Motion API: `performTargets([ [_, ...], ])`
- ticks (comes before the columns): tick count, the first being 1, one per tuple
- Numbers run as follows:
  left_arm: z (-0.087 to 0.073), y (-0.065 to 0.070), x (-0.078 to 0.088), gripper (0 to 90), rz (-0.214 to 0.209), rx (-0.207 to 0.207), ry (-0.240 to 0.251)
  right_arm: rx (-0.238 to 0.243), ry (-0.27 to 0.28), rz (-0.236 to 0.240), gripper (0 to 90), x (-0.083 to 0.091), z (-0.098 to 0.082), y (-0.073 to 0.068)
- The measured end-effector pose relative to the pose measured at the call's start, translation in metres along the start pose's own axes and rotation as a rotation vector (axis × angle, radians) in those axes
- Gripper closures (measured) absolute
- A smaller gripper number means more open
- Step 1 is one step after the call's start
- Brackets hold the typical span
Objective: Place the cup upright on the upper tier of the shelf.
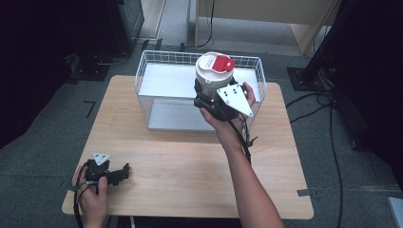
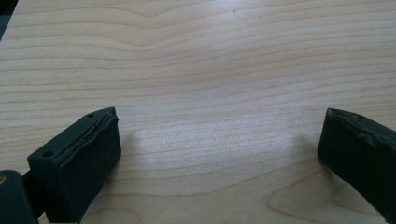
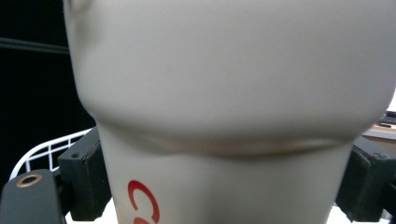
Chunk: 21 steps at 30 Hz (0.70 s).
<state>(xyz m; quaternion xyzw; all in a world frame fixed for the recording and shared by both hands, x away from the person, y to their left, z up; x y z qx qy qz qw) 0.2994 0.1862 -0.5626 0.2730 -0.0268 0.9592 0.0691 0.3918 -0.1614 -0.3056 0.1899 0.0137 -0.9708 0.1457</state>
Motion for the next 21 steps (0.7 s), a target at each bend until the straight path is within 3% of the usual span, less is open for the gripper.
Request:
performTargets([
  [21,0.000,0.000,0.000,0.0,-0.001,0.001,-0.001,-0.024,-0.046,-0.054,10.5,-0.065,-0.039,0.009],
])
Point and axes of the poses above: each handheld gripper's, and its own axes: x roughly backward along the jaws, z roughly out of its top, y roughly to its right, the point moved 6 cm from there along -x, roughly forward along the jaws, and after that the axes turned 15 degrees about y, right-handed, at the moved point
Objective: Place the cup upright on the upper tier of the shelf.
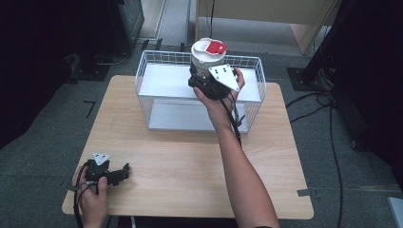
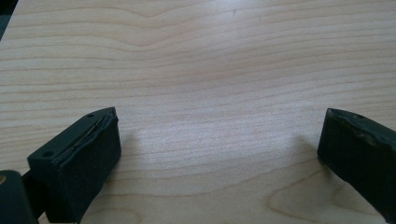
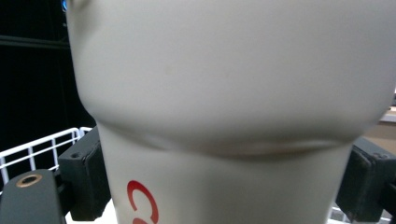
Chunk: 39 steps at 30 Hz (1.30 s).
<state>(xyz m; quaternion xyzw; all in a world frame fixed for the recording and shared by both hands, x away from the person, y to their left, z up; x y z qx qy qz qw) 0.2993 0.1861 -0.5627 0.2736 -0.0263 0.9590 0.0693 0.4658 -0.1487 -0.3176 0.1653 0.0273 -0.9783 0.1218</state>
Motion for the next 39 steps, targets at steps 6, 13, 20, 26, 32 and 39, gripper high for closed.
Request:
performTargets([
  [6,0.000,0.000,0.000,0.0,0.000,0.002,0.000,0.011,-0.021,-0.034,10.5,-0.014,-0.013,0.000],
  [13,0.000,0.000,0.000,0.0,0.000,0.002,0.001,0.022,-0.042,-0.036,10.5,-0.021,-0.022,-0.001],
  [20,0.000,0.000,0.000,0.0,0.000,0.001,0.000,0.024,-0.064,-0.047,10.5,-0.025,-0.022,-0.003],
  [26,0.000,0.000,0.000,0.0,0.000,0.002,0.000,0.015,-0.091,-0.060,10.5,-0.028,-0.021,-0.003],
  [32,0.000,0.000,0.000,0.0,0.000,0.002,0.000,-0.002,-0.091,-0.054,10.5,-0.027,-0.021,0.000],
  [39,0.000,0.000,0.000,0.0,0.001,0.001,0.001,-0.019,-0.107,-0.046,10.4,-0.022,-0.019,0.000],
])
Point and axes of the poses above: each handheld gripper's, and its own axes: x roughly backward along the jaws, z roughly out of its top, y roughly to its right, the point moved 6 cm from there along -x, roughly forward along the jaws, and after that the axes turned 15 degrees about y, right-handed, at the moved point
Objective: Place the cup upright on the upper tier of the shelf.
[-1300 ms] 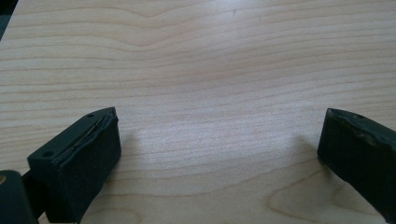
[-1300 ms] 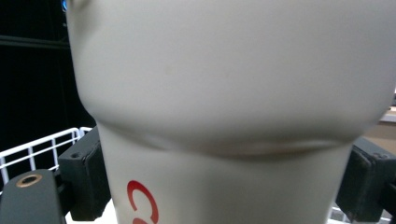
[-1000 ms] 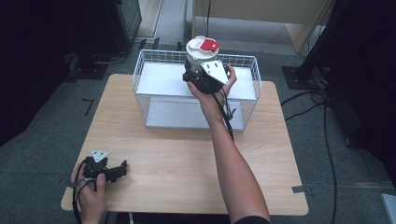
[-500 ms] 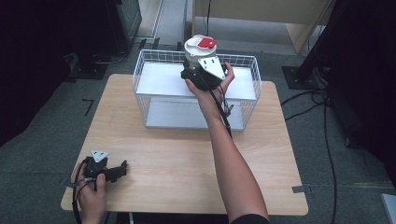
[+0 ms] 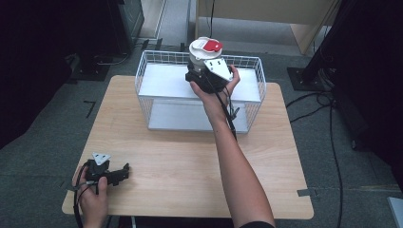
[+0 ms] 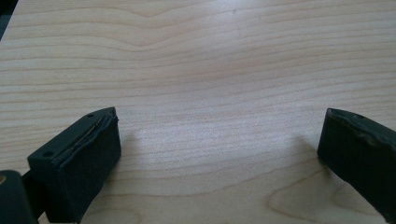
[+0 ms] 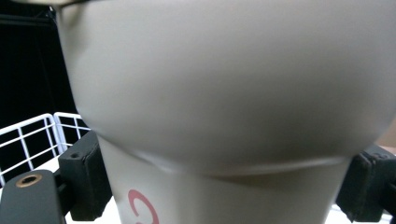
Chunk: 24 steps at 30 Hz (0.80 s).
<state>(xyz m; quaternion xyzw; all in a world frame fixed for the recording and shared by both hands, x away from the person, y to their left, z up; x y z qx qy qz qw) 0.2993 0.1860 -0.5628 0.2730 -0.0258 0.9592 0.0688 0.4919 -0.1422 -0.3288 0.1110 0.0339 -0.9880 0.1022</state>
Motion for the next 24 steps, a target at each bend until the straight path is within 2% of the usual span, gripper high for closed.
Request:
performTargets([
  [9,0.0000,0.0001,0.0000,0.0,0.000,0.001,0.000,-0.004,-0.021,0.035,7.1,0.0045,0.0036,0.0005],
  [21,0.0000,0.0000,0.0000,0.0,0.000,0.000,0.000,-0.023,-0.025,0.019,0.3,0.0071,0.0064,0.0062],
  [24,0.0000,0.0000,0.0000,0.0,0.000,0.000,0.000,-0.029,-0.024,0.030,0.0,0.0096,0.0056,0.0042],
])
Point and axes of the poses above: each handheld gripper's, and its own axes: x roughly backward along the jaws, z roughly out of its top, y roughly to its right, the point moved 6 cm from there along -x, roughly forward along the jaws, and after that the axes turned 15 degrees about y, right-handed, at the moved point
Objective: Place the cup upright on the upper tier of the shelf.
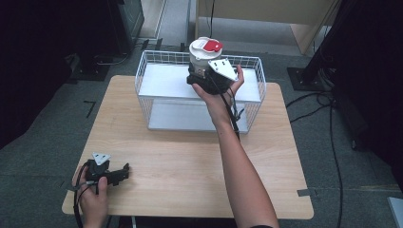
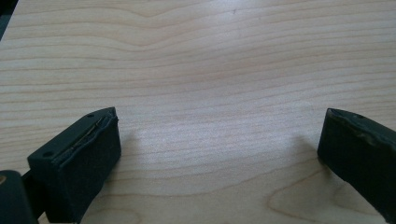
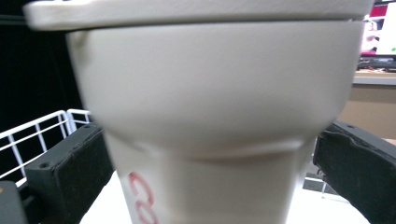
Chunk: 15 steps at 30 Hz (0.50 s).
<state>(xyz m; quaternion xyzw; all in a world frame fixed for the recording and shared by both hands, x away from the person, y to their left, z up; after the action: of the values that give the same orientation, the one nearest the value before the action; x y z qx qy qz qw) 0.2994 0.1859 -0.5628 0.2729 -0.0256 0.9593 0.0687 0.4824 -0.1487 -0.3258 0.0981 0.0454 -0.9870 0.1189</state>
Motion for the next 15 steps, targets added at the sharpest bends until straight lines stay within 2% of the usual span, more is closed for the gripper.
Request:
performTargets([
  [15,0.000,0.000,0.000,0.0,0.001,-0.002,0.001,0.008,0.036,0.037,0.0,0.033,0.006,0.002],
])
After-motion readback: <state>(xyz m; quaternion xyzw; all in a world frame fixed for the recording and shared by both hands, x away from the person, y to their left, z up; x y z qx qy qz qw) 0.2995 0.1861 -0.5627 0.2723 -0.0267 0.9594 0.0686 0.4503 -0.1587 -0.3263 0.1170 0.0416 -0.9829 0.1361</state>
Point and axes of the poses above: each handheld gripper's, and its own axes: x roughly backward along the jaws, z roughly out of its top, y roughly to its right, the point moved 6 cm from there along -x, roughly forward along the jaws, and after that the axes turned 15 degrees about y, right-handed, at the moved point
